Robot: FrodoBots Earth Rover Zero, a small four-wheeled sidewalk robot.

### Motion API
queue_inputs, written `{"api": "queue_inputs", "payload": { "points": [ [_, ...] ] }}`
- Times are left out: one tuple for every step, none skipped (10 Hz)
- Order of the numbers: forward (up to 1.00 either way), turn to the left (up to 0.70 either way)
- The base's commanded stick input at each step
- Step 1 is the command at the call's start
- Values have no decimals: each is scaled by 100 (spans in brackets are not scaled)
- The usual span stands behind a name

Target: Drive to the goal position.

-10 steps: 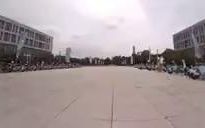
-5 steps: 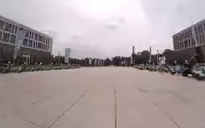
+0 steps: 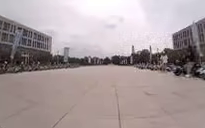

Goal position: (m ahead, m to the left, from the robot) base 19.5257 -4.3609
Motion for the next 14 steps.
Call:
{"api": "queue_inputs", "payload": {
  "points": [
    [70, 1],
    [70, 1],
    [70, 1],
    [70, 1],
    [70, 1],
    [70, 1],
    [70, 1],
    [70, 1],
    [70, 1],
    [70, 2],
    [70, 2],
    [70, 2],
    [70, 2],
    [70, 2]
  ]
}}
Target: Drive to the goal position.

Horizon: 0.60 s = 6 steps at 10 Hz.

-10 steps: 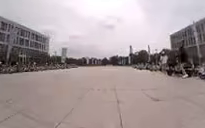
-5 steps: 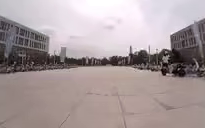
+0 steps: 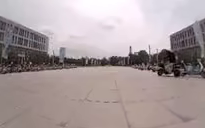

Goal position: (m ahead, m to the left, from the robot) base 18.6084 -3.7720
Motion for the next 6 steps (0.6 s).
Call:
{"api": "queue_inputs", "payload": {
  "points": [
    [70, 2],
    [70, 2],
    [70, 2],
    [70, 2],
    [70, 2],
    [70, 2]
  ]
}}
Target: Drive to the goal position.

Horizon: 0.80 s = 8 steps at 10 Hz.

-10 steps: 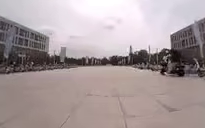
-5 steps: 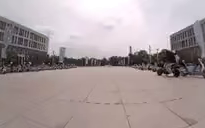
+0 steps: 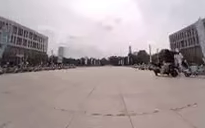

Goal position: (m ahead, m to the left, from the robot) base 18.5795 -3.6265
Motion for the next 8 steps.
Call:
{"api": "queue_inputs", "payload": {
  "points": [
    [70, 2],
    [70, 2],
    [70, 2],
    [70, 2],
    [70, 2],
    [70, 2],
    [70, 2],
    [70, 2]
  ]
}}
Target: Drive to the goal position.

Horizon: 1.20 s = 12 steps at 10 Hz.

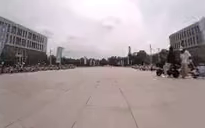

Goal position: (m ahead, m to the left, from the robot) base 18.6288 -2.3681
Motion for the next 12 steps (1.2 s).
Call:
{"api": "queue_inputs", "payload": {
  "points": [
    [70, 2],
    [70, 2],
    [70, 2],
    [70, 2],
    [70, 2],
    [70, 2],
    [70, 2],
    [70, 2],
    [70, 2],
    [70, 2],
    [70, 2],
    [70, 2]
  ]
}}
